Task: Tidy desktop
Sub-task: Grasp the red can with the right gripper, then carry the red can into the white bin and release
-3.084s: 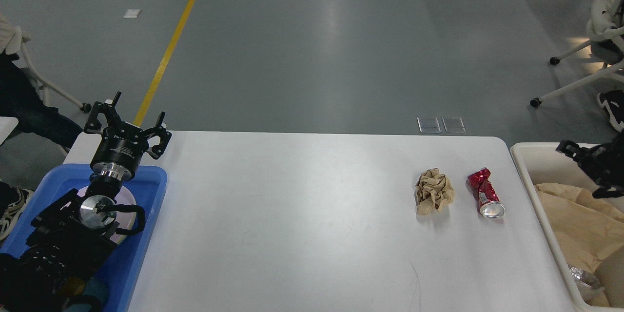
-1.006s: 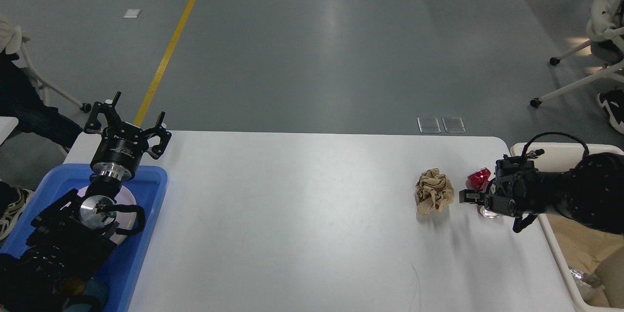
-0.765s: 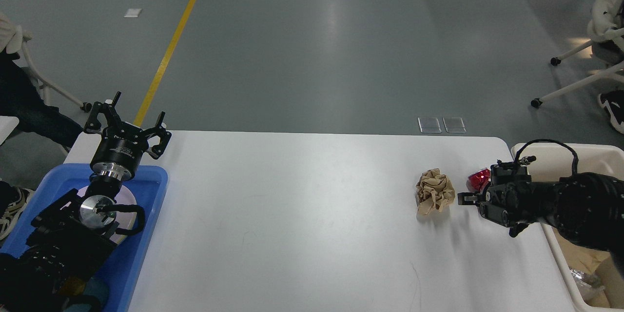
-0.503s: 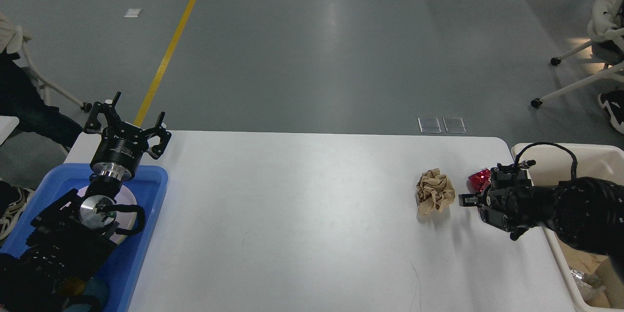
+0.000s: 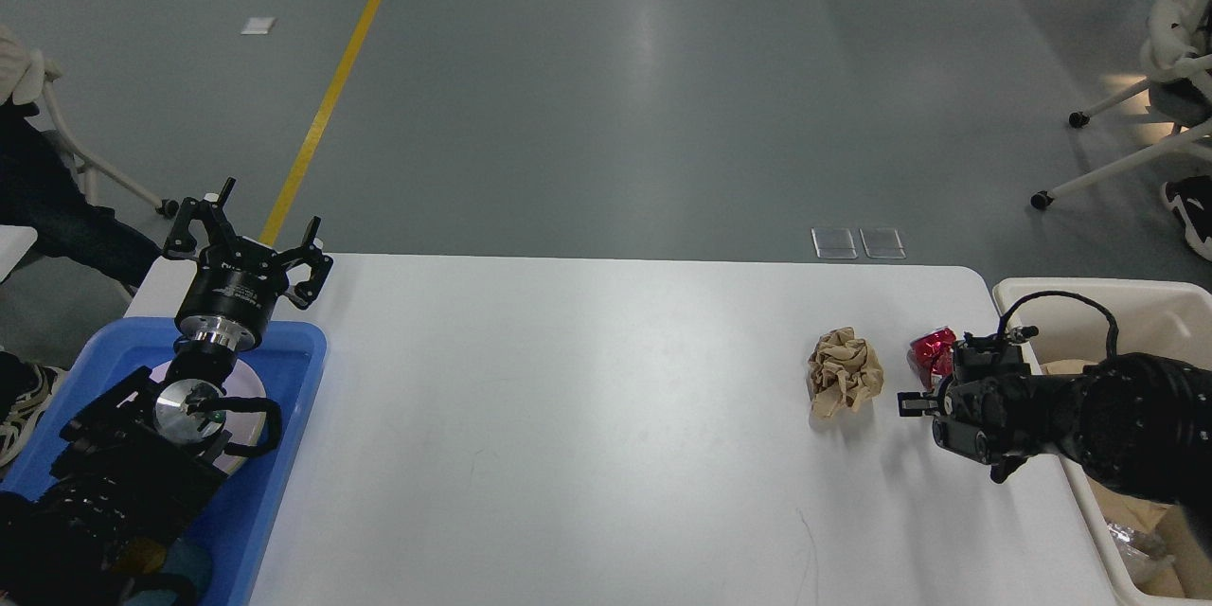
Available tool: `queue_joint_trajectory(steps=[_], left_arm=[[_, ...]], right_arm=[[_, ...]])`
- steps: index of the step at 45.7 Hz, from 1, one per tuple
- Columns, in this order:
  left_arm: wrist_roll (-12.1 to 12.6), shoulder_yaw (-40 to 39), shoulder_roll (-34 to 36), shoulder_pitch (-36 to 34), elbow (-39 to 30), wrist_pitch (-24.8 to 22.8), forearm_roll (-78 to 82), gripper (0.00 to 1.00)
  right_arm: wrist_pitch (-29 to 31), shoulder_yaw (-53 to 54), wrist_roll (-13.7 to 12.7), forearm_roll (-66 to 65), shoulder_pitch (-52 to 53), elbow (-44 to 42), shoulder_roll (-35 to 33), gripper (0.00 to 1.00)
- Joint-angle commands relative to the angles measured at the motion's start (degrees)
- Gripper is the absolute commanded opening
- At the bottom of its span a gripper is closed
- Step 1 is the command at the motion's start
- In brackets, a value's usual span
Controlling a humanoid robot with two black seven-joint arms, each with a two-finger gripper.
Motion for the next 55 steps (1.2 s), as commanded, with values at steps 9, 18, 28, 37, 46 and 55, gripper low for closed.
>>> queue_joint_trajectory(steps=[9,18,28,37,46,55], left_arm=[[0.0,0.0,0.0,0.0,0.0,0.0,0.0,0.97],[0.0,0.0,0.0,0.0,0.0,0.0,0.0,0.97],[0.0,0.0,0.0,0.0,0.0,0.0,0.0,0.97],[0.0,0.0,0.0,0.0,0.0,0.0,0.0,0.97],[0.0,0.0,0.0,0.0,0.0,0.0,0.0,0.97],[0.0,0.0,0.0,0.0,0.0,0.0,0.0,0.97]], right_arm=[[0.2,0.1,0.0,0.2,1.1,0.5,0.1,0.00],[1.0,2.1,0.0,0.3,7.1,6.5,-1.4,0.00],[1.0,2.3,0.0,0.3,15.6,16.2,-6.0,0.00],[1.9,3.2,0.2,0.3,25.1,24.7,-12.1,0.00],[17.0,6.4,0.3,0.5,40.4,30.5,-22.7,0.00],[26.4,6.3,0.3,0.8,51.3,31.4,-28.5,0.00]])
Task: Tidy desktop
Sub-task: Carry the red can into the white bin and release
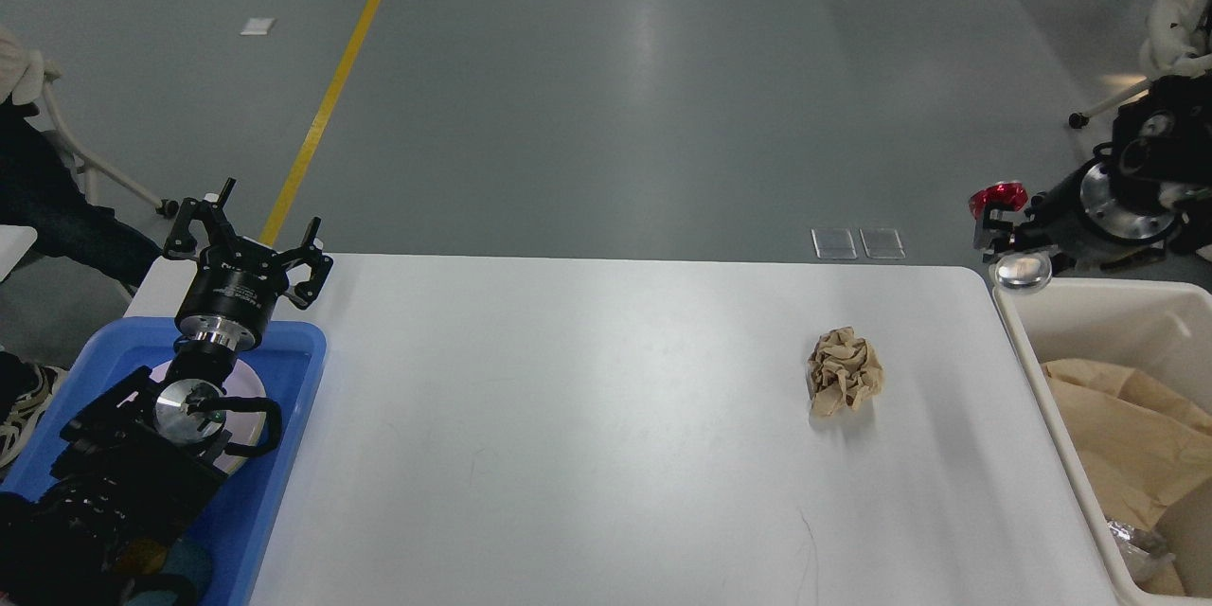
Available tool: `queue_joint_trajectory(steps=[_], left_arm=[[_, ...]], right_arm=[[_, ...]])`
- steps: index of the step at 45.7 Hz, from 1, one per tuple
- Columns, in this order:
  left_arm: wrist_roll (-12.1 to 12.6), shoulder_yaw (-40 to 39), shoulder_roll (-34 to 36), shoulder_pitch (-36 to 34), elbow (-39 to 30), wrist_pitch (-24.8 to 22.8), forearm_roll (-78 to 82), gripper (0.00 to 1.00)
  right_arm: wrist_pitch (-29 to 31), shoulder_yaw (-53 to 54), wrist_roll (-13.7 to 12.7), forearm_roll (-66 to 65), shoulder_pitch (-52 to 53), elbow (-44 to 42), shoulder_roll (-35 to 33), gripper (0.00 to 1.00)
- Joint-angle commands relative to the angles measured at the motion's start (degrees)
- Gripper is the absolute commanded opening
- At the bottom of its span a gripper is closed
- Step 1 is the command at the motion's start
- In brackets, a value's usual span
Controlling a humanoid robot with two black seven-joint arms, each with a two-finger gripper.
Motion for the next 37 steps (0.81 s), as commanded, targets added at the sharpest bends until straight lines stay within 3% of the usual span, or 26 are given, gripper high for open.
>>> queue_joint_trajectory(steps=[1,9,21,28,29,30,34,35,37], left_arm=[[0.0,0.0,0.0,0.0,0.0,0.0,0.0,0.97],[0.0,0.0,0.0,0.0,0.0,0.0,0.0,0.97],[0.0,0.0,0.0,0.0,0.0,0.0,0.0,0.97],[0.0,0.0,0.0,0.0,0.0,0.0,0.0,0.97],[0.0,0.0,0.0,0.0,0.0,0.0,0.0,0.97],[0.0,0.0,0.0,0.0,0.0,0.0,0.0,0.97],[0.0,0.0,-0.1,0.0,0.0,0.0,0.0,0.96],[0.0,0.0,0.0,0.0,0.0,0.0,0.0,0.97],[0.0,0.0,0.0,0.0,0.0,0.0,0.0,0.97]], right_arm=[[3.9,0.0,0.0,0.1,5.8,0.3,-3.7,0.00],[0.2,-1.1,-0.1,-0.4,0.7,-2.0,-7.0,0.00],[-15.9,0.0,0.0,0.1,-25.5,-13.3,-7.9,0.00],[-19.2,2.6,0.2,0.3,-38.4,-21.1,-5.3,0.00],[-19.2,3.1,0.2,0.3,-40.1,-22.4,-4.8,0.06],[-19.3,3.7,0.2,0.3,-41.8,-23.9,-4.5,0.20],[-19.9,6.3,0.3,0.3,-46.7,-30.2,-3.1,0.92],[-20.1,7.0,0.3,0.3,-47.8,-31.6,-2.7,1.00],[-20.1,8.0,0.3,0.3,-49.4,-33.0,-1.9,1.00]])
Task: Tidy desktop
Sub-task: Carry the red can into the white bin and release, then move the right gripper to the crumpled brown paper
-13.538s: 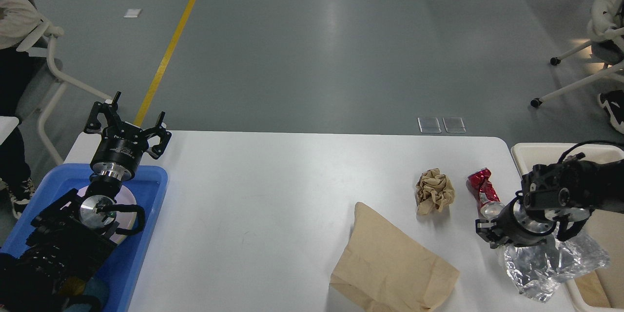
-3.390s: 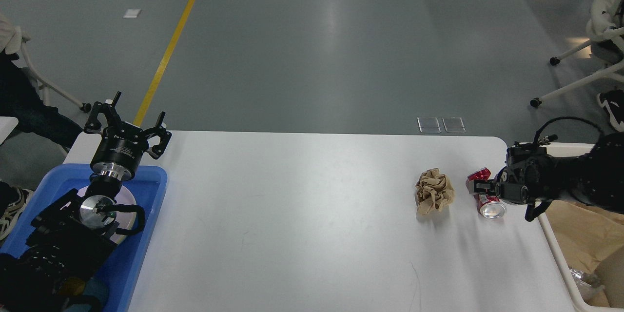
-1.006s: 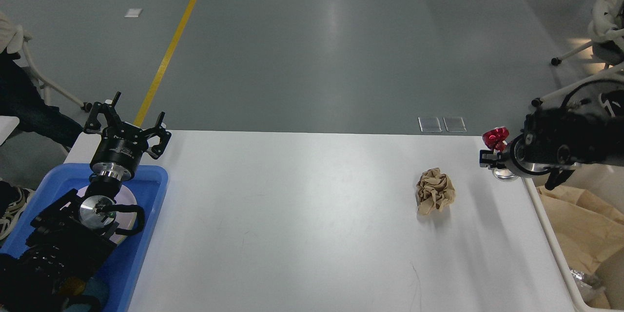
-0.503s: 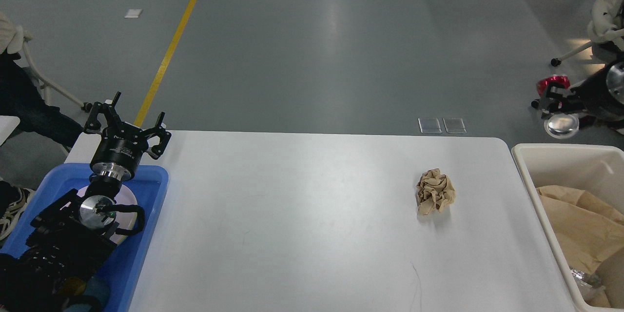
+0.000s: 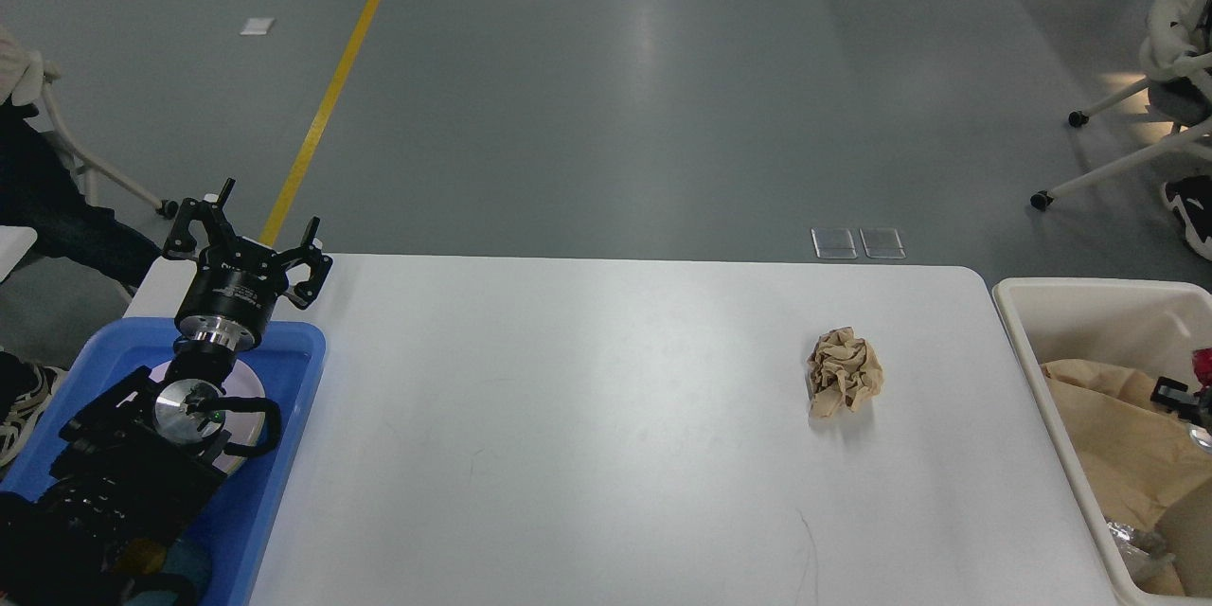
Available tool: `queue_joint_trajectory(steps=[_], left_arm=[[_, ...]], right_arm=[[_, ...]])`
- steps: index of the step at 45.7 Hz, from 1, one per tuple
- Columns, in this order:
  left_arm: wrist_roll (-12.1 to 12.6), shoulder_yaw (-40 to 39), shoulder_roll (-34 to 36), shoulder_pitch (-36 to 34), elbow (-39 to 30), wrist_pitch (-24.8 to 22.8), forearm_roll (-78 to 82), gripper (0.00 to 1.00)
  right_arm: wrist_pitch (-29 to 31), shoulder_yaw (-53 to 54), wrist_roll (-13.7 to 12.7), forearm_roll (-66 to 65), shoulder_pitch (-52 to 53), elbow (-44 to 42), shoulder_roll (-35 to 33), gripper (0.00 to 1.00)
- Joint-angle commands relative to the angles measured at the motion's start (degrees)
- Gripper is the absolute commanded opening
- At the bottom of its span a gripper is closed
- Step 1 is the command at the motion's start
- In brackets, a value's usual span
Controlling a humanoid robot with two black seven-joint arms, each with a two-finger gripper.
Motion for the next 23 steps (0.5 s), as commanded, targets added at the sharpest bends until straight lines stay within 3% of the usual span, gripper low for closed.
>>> queue_joint_trajectory(steps=[1,15,20,23], left_arm=[[0.0,0.0,0.0,0.0,0.0,0.0,0.0,0.97],[0.0,0.0,0.0,0.0,0.0,0.0,0.0,0.97],[0.0,0.0,0.0,0.0,0.0,0.0,0.0,0.97],[0.0,0.0,0.0,0.0,0.0,0.0,0.0,0.97]], right_arm=[[-0.6,3.3,0.0,0.0,-6.9,-6.5,2.3,1.00],[0.1,3.1,0.0,0.0,-4.9,-6.1,3.9,1.00],[2.4,1.6,0.0,-0.3,3.5,-1.3,3.7,1.00],[6.4,-3.5,0.0,-0.3,15.7,5.5,3.4,1.00]])
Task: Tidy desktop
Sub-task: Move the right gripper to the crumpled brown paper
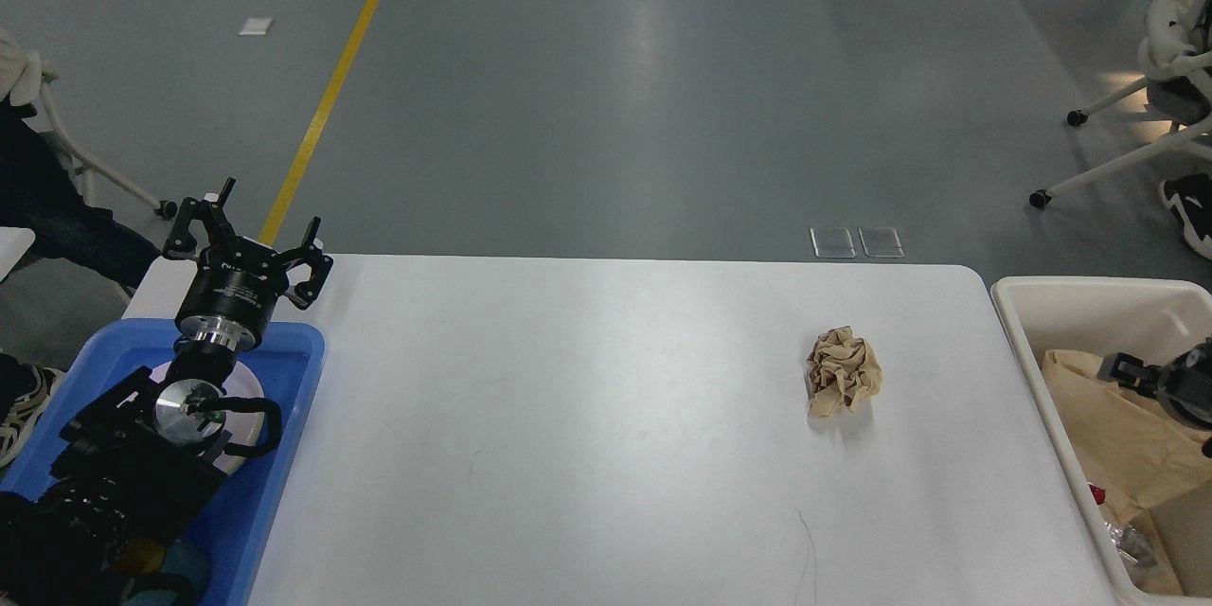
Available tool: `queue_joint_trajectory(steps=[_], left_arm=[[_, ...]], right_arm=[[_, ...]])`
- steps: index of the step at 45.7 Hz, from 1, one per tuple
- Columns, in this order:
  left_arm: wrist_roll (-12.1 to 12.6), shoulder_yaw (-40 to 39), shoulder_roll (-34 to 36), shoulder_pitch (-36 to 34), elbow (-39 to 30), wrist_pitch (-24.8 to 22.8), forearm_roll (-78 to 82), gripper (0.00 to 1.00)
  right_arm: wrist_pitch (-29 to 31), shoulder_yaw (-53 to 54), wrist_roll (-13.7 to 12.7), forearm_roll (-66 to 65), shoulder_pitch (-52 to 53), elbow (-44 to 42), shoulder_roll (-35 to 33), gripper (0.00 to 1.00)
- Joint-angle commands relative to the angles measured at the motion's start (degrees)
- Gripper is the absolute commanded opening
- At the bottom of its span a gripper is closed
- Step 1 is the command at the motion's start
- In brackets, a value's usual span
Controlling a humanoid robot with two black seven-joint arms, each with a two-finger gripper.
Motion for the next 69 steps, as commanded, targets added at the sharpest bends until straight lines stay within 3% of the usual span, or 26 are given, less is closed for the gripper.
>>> queue_joint_trajectory(steps=[1,10,21,26,31,36,41,47,54,57,69], left_arm=[[0.0,0.0,0.0,0.0,0.0,0.0,0.0,0.97],[0.0,0.0,0.0,0.0,0.0,0.0,0.0,0.97],[0.0,0.0,0.0,0.0,0.0,0.0,0.0,0.97],[0.0,0.0,0.0,0.0,0.0,0.0,0.0,0.97],[0.0,0.0,0.0,0.0,0.0,0.0,0.0,0.97],[0.0,0.0,0.0,0.0,0.0,0.0,0.0,0.97],[0.0,0.0,0.0,0.0,0.0,0.0,0.0,0.97],[0.0,0.0,0.0,0.0,0.0,0.0,0.0,0.97],[0.0,0.0,0.0,0.0,0.0,0.0,0.0,0.97],[0.0,0.0,0.0,0.0,0.0,0.0,0.0,0.97],[0.0,0.0,0.0,0.0,0.0,0.0,0.0,0.97]], right_arm=[[5.3,-6.7,0.0,0.0,16.4,9.6,-0.3,1.00],[16.1,-11.3,0.0,0.1,38.3,22.5,3.2,1.00],[41.5,-10.6,0.2,0.6,57.3,29.1,9.8,1.00],[45.9,-10.7,0.2,3.5,61.4,29.5,12.2,1.00],[46.7,-10.7,0.2,5.4,63.9,29.8,13.1,1.00],[44.7,-10.4,0.1,5.6,62.2,29.4,13.3,1.00],[38.8,-9.5,0.0,5.5,53.0,29.2,13.5,1.00],[25.8,-9.4,0.0,5.4,40.7,28.9,14.6,1.00],[6.4,-5.2,-0.4,5.2,28.2,28.8,16.7,1.00],[1.3,-4.1,-0.5,5.1,24.6,27.7,17.0,1.00],[-0.6,-4.0,-0.5,5.2,15.6,16.4,24.3,1.00]])
